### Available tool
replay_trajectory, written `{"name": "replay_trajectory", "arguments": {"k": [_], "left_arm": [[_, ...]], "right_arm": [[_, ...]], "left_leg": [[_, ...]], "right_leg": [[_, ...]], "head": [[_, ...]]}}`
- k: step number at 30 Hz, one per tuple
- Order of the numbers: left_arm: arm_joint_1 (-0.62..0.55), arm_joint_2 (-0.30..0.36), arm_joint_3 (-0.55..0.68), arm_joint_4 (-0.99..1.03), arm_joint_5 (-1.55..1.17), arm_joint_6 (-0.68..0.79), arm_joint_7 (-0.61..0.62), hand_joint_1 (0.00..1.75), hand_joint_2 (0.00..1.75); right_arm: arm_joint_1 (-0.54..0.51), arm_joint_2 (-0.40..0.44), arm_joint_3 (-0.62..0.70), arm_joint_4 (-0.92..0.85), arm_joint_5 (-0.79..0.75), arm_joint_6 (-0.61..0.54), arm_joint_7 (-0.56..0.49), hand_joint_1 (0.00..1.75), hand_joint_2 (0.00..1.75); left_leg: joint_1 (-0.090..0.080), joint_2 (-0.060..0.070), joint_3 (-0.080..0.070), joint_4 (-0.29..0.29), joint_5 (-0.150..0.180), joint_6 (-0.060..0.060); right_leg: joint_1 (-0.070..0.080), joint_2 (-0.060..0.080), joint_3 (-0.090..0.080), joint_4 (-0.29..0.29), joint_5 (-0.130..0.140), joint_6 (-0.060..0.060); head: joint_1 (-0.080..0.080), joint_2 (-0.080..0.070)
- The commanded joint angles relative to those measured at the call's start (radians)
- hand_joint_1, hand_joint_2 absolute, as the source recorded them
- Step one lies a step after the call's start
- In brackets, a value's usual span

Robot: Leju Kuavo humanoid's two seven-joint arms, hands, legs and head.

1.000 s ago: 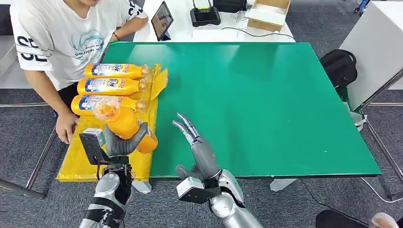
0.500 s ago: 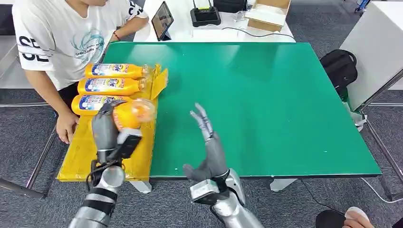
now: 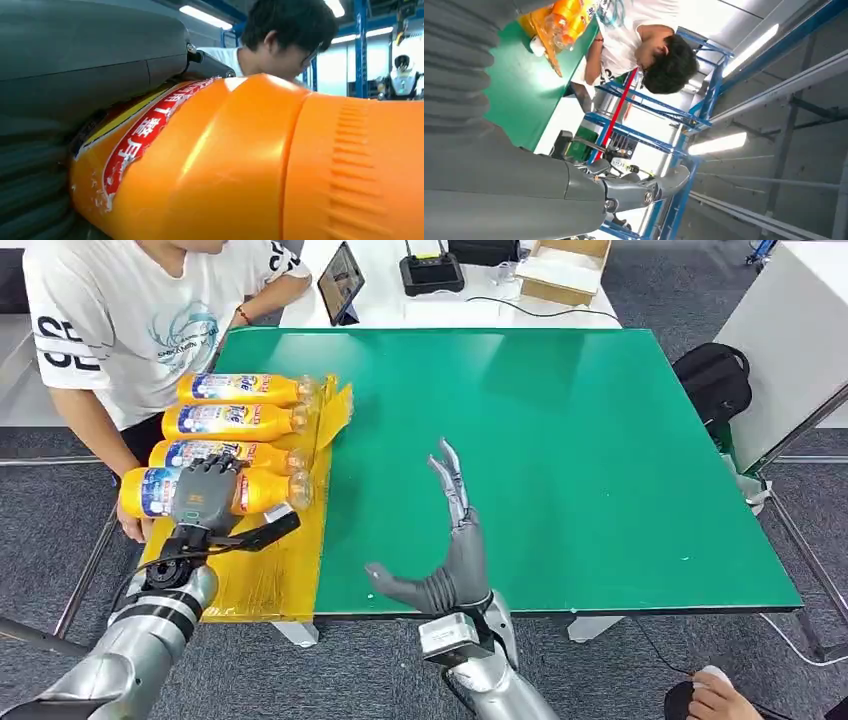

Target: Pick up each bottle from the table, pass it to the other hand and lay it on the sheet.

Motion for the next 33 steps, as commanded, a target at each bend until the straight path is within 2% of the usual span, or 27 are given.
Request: {"name": "replay_trajectory", "arguments": {"k": [1,11,16,26,27,28,33], "left_arm": [[-0.099,0.013,-0.005,0.189,0.008,-0.09,0.038,1.75,1.75],[-0.124,0.011,0.038,0.25,0.087,-0.331,0.024,1.75,1.75],[-0.138,0.017,0.008,0.276,0.072,-0.492,0.023,1.75,1.75],[-0.135,0.02,0.01,0.275,0.088,-0.536,0.02,1.75,1.75],[-0.135,0.017,0.027,0.279,0.109,-0.549,0.014,1.55,1.75],[-0.133,0.017,0.028,0.277,0.111,-0.55,0.01,0.0,1.75],[-0.13,0.008,0.032,0.272,0.127,-0.545,-0.011,0.0,1.75]], "right_arm": [[-0.015,-0.001,0.004,0.009,-0.028,0.008,-0.024,0.0,1.75],[-0.024,0.004,0.03,0.06,-0.021,0.037,-0.009,0.0,1.75],[-0.043,-0.007,0.045,0.109,0.011,0.064,0.014,0.0,1.75],[-0.049,-0.003,0.053,0.153,0.014,0.095,0.017,0.0,1.75],[-0.049,-0.002,0.052,0.157,0.013,0.097,0.018,0.0,1.75],[-0.049,-0.001,0.051,0.161,0.013,0.098,0.018,0.0,1.75],[-0.044,0.002,0.044,0.154,0.003,0.108,0.01,0.0,1.75]], "left_leg": [[0.001,0.0,0.004,0.0,-0.002,0.001],[0.001,0.001,0.004,0.0,-0.001,0.001],[0.001,0.001,0.006,-0.001,-0.002,0.001],[0.0,0.001,0.006,-0.001,-0.001,0.001],[0.0,0.002,0.008,-0.002,-0.002,0.001],[0.0,0.001,0.007,-0.002,-0.001,0.001],[0.0,0.0,0.005,-0.001,-0.001,0.001]], "right_leg": [[0.002,-0.001,0.005,0.0,-0.002,-0.003],[0.001,0.0,0.003,0.0,-0.001,-0.002],[0.001,0.0,0.006,-0.001,-0.001,-0.003],[0.001,0.001,0.007,-0.001,-0.001,-0.002],[0.001,0.002,0.008,-0.002,-0.001,-0.003],[0.001,0.001,0.007,-0.002,-0.001,-0.002],[0.001,0.001,0.006,-0.001,0.0,-0.002]], "head": [[0.0,0.0],[0.0,0.0],[0.0,0.0],[0.0,0.0],[0.0,0.0],[0.0,0.0],[0.0,0.0]]}}
